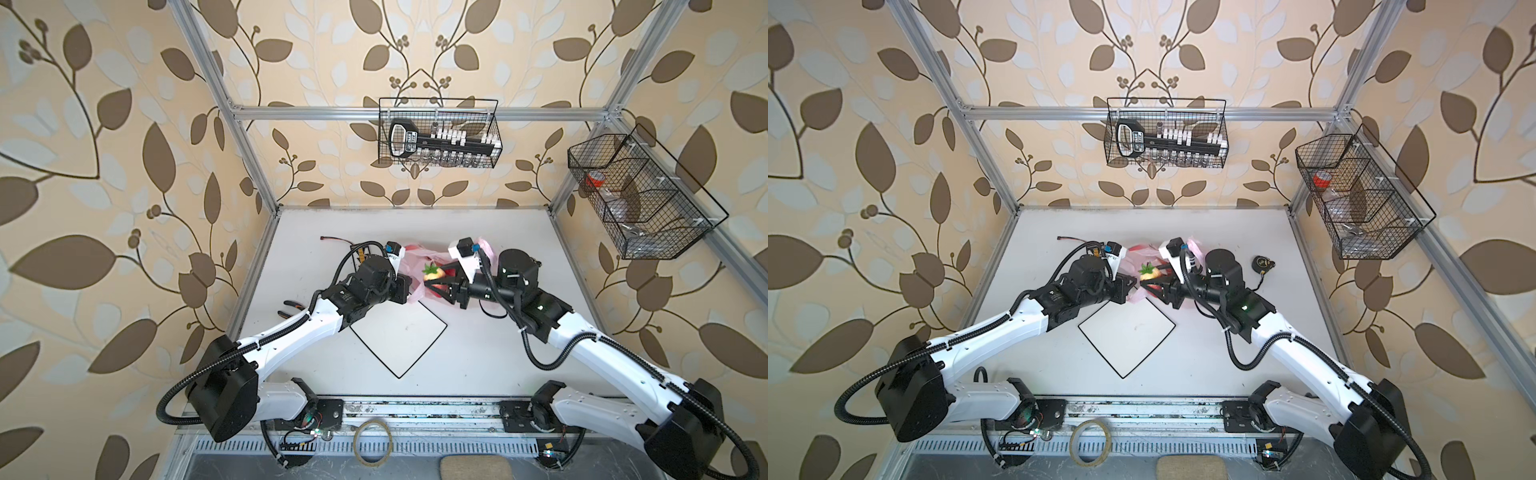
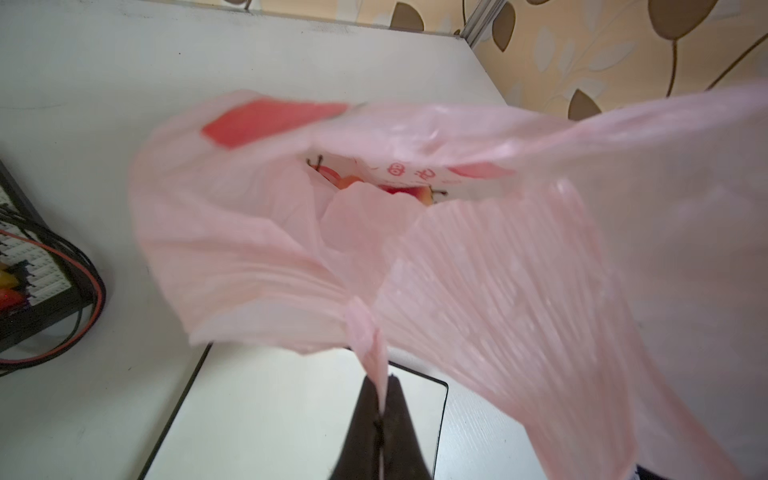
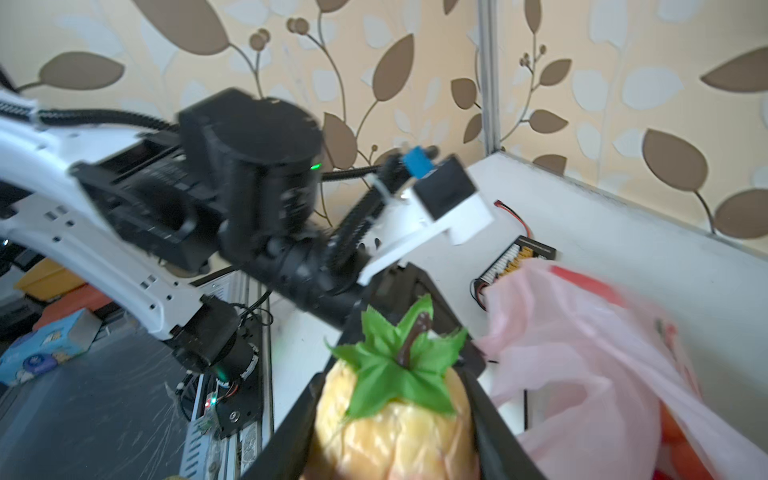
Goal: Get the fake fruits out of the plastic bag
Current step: 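Lift the strawberry out of the bag with the right gripper toward the board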
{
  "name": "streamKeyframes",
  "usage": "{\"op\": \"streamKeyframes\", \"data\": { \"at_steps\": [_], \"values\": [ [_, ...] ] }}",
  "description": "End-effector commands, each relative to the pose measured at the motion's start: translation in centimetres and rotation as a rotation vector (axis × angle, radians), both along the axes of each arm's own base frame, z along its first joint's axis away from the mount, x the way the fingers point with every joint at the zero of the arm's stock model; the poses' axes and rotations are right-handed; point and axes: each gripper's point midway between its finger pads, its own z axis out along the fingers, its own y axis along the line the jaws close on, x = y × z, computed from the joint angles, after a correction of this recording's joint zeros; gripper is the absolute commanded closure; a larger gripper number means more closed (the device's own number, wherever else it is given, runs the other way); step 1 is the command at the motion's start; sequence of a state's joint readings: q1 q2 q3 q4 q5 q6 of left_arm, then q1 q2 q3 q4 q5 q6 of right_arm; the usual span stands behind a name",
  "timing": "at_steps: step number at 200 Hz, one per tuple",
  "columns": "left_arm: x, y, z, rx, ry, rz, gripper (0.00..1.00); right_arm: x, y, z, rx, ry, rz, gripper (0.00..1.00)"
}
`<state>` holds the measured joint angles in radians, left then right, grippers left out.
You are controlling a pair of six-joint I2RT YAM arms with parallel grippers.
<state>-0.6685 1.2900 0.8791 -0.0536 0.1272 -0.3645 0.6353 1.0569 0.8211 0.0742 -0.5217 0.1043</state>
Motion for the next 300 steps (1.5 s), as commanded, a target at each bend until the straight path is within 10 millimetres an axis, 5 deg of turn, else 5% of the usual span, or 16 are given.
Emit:
{"op": "streamKeyframes", "data": {
  "at_steps": [1,20,59,90,128,218,300],
  "values": [
    [0.5,-0.5,2.1,-0.034,-0.039,-0.045,1.0,-2.8,0.7,-3.5,-0.108,-0.085,0.069,0.63],
    [0.6,-0.3,2.0,-0.042,-0.025,-0.052,1.0,-4.7,1.5,-5.5,-0.146,-0.119,0.1,0.63],
    [0.3,-0.6,1.7,-0.054,-0.014,-0.073,1.0,-2.1,0.2,-7.2,-0.201,-0.114,-0.059,0.65],
    [0.4,-0.6,1.4,-0.051,-0.01,-0.076,1.0,-3.5,1.6,-8.8,-0.212,-0.112,0.07,0.63],
    [1.0,-0.6,0.9,-0.046,-0.002,-0.062,1.0,-2.7,3.0,-14.0,-0.354,-0.046,0.119,0.64],
    [1.2,-0.5,-0.7,-0.038,0.036,-0.045,1.0,-1.7,5.3,-22.9,-0.577,0.078,0.15,0.64],
    [1.2,-0.4,-0.9,-0.032,0.036,-0.045,1.0,-1.8,5.2,-24.5,-0.622,0.096,0.151,0.37]
  ]
}}
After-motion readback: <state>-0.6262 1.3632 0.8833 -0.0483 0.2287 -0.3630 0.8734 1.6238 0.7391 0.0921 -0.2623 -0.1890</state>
